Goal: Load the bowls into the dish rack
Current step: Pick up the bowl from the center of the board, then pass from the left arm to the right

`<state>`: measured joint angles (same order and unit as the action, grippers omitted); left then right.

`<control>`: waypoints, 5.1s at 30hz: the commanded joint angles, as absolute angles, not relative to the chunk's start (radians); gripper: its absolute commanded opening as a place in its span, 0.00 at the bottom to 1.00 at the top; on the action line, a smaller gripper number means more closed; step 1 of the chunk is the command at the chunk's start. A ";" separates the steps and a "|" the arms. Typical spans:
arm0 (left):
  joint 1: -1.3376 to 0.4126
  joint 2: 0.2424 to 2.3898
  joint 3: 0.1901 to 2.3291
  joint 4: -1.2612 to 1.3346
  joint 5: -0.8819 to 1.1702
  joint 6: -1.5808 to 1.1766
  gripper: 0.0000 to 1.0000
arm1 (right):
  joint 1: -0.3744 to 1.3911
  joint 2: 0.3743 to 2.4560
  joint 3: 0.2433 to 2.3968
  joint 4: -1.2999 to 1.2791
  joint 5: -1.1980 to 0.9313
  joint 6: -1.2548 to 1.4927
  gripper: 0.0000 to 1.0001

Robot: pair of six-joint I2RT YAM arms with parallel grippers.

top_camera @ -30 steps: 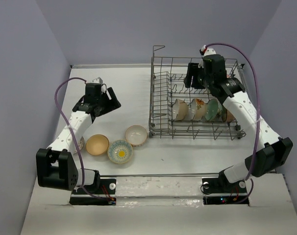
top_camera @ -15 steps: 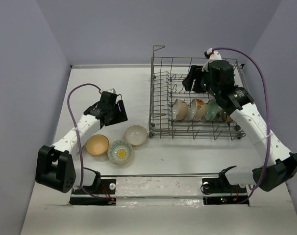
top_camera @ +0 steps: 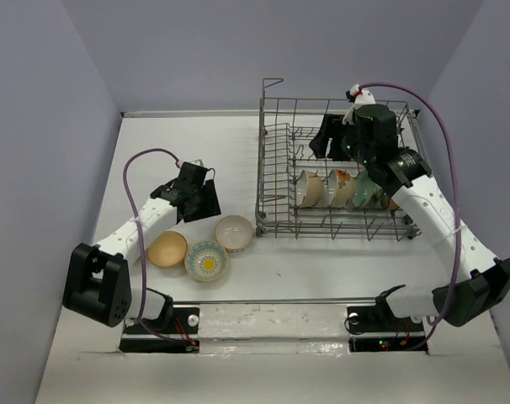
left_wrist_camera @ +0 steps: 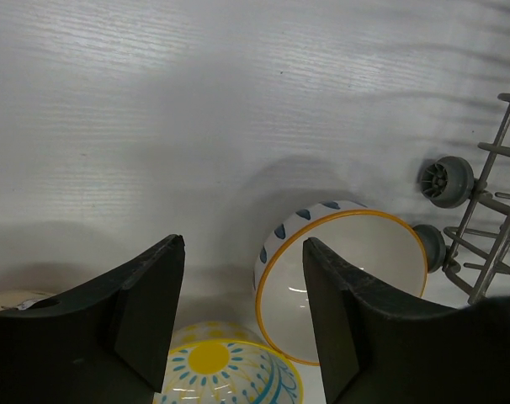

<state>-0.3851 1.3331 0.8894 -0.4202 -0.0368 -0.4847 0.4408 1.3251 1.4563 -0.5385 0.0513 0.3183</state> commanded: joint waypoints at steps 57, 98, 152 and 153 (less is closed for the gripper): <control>-0.528 1.398 0.905 -0.411 -0.133 -0.540 0.00 | 0.469 1.371 1.448 -0.497 0.058 0.310 0.70; -0.305 1.166 1.295 -0.555 -0.147 -0.451 0.00 | 0.819 1.664 1.798 -0.561 0.127 0.293 0.70; -0.348 1.193 1.459 -0.514 -0.015 -0.439 0.05 | 0.888 1.996 2.204 -0.620 0.290 0.265 0.01; -0.353 1.198 1.468 -0.514 -0.015 -0.439 0.07 | 0.888 1.991 2.207 -0.620 0.305 0.259 0.01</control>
<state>-0.3264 1.2114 1.3621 -0.6186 -0.0940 -0.4416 0.8886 2.0056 2.1506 -0.6365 0.2546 0.2909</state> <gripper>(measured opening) 0.053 0.218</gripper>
